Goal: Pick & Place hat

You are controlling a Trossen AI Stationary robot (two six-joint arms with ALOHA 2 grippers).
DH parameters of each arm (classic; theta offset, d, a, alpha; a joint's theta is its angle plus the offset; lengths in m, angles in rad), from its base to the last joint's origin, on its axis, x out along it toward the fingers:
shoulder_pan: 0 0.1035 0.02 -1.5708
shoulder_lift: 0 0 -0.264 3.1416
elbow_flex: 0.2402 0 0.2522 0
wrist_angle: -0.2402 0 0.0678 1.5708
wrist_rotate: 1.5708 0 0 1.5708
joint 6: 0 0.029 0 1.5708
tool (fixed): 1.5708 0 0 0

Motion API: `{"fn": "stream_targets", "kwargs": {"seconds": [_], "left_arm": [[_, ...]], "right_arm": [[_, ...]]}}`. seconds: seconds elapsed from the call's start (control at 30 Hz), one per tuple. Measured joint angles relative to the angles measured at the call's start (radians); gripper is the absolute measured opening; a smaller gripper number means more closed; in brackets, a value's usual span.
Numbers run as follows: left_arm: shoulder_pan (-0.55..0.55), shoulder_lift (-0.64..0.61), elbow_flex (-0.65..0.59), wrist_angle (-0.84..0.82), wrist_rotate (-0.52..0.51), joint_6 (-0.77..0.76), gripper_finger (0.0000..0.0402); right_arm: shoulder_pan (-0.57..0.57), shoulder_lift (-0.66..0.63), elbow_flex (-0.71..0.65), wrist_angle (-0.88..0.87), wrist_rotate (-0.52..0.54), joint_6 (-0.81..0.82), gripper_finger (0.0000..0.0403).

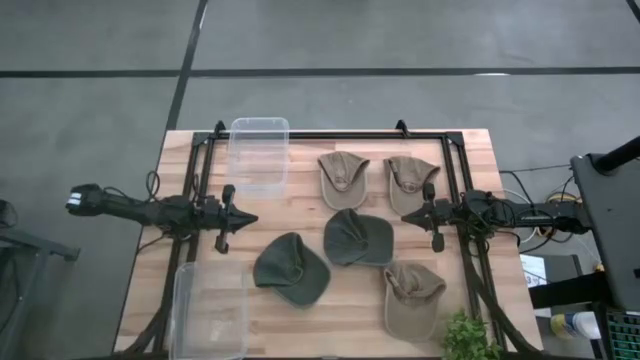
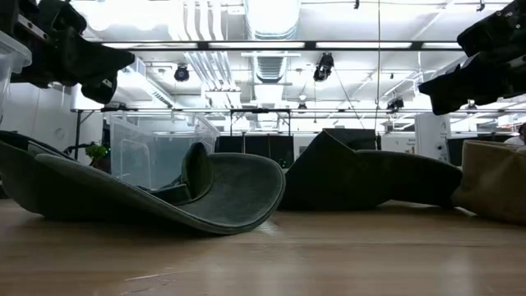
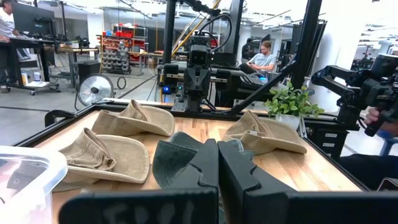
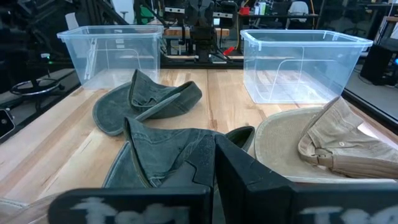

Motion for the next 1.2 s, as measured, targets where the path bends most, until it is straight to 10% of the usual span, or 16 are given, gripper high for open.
{"fn": "stream_targets", "kwargs": {"seconds": [0.9, 1.2], "left_arm": [[0.000, 0.000, 0.000, 0.000, 0.000, 0.000, 0.0000], [0.000, 0.000, 0.000, 0.000, 0.000, 0.000, 0.0000]], "right_arm": [[0.001, 0.003, 0.000, 0.210, -0.129, 0.476, 0.0012], [0.000, 0.122, 0.000, 0.223, -0.026, 0.438, 0.0115]]}}
